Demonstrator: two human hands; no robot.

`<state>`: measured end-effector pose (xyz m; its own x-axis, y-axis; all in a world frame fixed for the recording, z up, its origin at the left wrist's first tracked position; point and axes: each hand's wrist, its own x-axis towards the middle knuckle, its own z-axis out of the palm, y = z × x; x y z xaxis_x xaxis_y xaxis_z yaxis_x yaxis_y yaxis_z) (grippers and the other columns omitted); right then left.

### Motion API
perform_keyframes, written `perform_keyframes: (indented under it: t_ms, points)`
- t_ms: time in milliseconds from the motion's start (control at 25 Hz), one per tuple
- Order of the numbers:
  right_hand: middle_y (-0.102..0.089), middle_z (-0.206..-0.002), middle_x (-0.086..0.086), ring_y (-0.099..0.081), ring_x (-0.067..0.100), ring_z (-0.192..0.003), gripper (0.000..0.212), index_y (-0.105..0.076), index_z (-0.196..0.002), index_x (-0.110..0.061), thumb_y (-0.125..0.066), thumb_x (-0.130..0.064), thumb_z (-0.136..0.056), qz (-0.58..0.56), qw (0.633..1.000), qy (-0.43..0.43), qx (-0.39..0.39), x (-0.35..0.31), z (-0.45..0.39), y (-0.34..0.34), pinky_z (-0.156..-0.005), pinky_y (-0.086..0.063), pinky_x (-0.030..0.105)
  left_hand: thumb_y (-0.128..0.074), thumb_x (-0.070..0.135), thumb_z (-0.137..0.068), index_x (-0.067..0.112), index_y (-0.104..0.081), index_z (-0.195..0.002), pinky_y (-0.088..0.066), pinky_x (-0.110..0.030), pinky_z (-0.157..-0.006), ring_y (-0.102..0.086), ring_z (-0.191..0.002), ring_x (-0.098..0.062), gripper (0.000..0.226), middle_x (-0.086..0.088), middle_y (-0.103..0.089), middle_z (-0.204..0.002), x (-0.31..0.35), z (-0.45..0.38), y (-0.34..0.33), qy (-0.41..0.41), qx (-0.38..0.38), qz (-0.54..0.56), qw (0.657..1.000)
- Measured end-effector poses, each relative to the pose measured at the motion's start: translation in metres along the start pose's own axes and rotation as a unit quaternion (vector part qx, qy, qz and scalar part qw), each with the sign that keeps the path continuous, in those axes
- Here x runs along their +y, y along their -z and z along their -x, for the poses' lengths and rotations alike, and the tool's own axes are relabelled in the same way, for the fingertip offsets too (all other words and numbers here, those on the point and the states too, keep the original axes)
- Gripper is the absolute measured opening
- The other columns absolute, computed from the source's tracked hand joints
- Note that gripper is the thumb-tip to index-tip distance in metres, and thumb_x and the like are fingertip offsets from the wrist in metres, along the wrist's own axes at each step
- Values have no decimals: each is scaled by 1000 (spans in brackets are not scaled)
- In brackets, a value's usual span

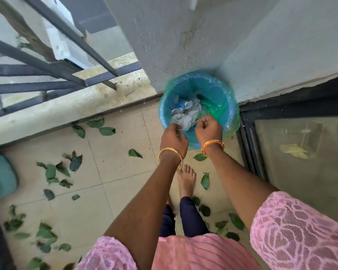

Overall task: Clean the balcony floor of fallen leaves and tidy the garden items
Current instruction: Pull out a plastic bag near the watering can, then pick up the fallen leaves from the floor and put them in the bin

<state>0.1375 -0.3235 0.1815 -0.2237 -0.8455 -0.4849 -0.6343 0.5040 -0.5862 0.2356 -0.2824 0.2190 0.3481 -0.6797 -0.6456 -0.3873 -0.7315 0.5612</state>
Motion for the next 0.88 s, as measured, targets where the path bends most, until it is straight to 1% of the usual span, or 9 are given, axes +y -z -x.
perform_keyframes:
  t_ms: [80, 160, 240, 360, 480, 560, 640, 760, 880]
  points:
    - [-63, -68, 17, -56, 31, -63, 15, -56, -71, -14, -51, -8, -83, 46, 998, 40, -19, -4, 27, 10, -55, -45, 36, -46, 12, -92, 6, -58, -112, -43, -31, -82, -57, -98, -30, 25, -14, -60, -110, -10, 28, 18, 7, -6, -45, 999]
    - [-60, -65, 18, -52, 31, -61, 15, -54, -69, -14, -51, -11, -84, 87, 993, 68, -39, -12, 53, 20, -52, -38, 32, -44, 14, -92, 6, -56, -116, -44, -36, -87, -55, -103, -31, 27, -16, -58, -113, -17, 56, 37, 23, -13, -79, 997]
    - [-56, -64, 17, -47, 30, -61, 20, -48, -65, -13, -51, -13, -84, 103, 989, 81, -62, -21, 75, 25, -53, -33, 30, -43, 17, -93, 6, -54, -119, -45, -40, -91, -51, -109, -32, 30, -16, -55, -118, -25, 79, 52, 49, -24, -97, 994]
    - [-48, -63, 13, -44, 29, -63, 30, -39, -58, -13, -53, -16, -84, 129, 982, 88, -105, -33, 105, 21, -56, -34, 34, -41, 23, -95, 8, -50, -122, -44, -42, -94, -47, -115, -32, 32, -15, -51, -124, -47, 108, 70, 104, -40, -114, 987]
    - [-48, -63, 14, -46, 29, -65, 28, -44, -59, -8, -56, -17, -82, 163, 967, 104, -169, -38, 127, 4, -60, -41, 37, -41, 28, -94, 12, -49, -123, -43, -45, -96, -48, -116, -31, 34, -12, -49, -125, -76, 125, 83, 170, -59, -104, 978]
    - [-55, -65, 16, -51, 31, -68, 22, -53, -65, -4, -56, -18, -82, 191, 950, 111, -220, -39, 138, -15, -64, -44, 36, -40, 33, -88, 16, -51, -119, -41, -46, -98, -50, -114, -34, 37, -12, -52, -123, -103, 131, 89, 215, -57, -84, 971]
    - [-59, -70, 11, -52, 29, -71, 16, -58, -73, -8, -56, -19, -84, 233, 929, 101, -267, -40, 149, -32, -65, -43, 31, -38, 38, -81, 22, -53, -115, -39, -51, -99, -50, -115, -36, 40, -9, -57, -121, -128, 133, 96, 266, -38, -80, 960]
    - [-60, -74, 7, -55, 26, -73, 11, -59, -79, -12, -53, -19, -85, 296, 894, 107, -317, -43, 170, -58, -65, -43, 27, -42, 31, -90, 16, -51, -120, -39, -44, -98, -49, -116, -33, 35, -10, -55, -122, -161, 142, 116, 303, -36, -55, 951]
    - [-57, -70, 4, -55, 25, -74, 11, -55, -74, -16, -52, -15, -84, 320, 879, 121, -333, -51, 189, -82, -66, -44, 26, -40, 27, -95, 11, -48, -125, -38, -41, -95, -47, -117, -31, 35, -13, -52, -126, -192, 149, 137, 320, -24, -13, 947]
